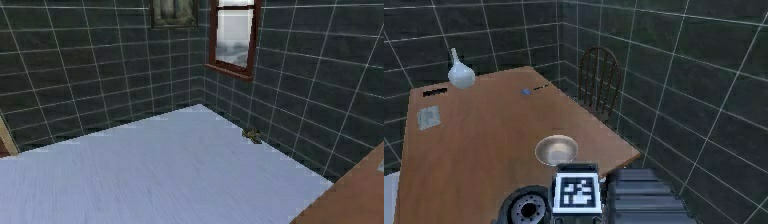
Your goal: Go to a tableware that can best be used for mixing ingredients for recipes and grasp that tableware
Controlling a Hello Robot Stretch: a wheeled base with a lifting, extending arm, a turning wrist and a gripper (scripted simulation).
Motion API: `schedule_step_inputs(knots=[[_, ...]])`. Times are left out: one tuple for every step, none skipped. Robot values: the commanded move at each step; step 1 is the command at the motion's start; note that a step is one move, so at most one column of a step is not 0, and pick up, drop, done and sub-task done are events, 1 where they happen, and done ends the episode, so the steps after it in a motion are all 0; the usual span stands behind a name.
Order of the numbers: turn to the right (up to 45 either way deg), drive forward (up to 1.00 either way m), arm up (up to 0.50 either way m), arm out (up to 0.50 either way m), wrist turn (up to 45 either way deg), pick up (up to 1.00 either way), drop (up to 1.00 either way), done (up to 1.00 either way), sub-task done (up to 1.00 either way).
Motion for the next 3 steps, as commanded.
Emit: schedule_step_inputs(knots=[[0.0, 0.0, 0.0, 0.26, 0.0, 0.0, 0.0, 0.0, 0.0], [0.0, 0.0, 0.0, 0.0, 45.0, 0.0, 0.0, 0.0, 0.0], [0.0, 0.0, 0.0, 0.0, 45.0, 0.0, 0.0, 0.0, 0.0]])
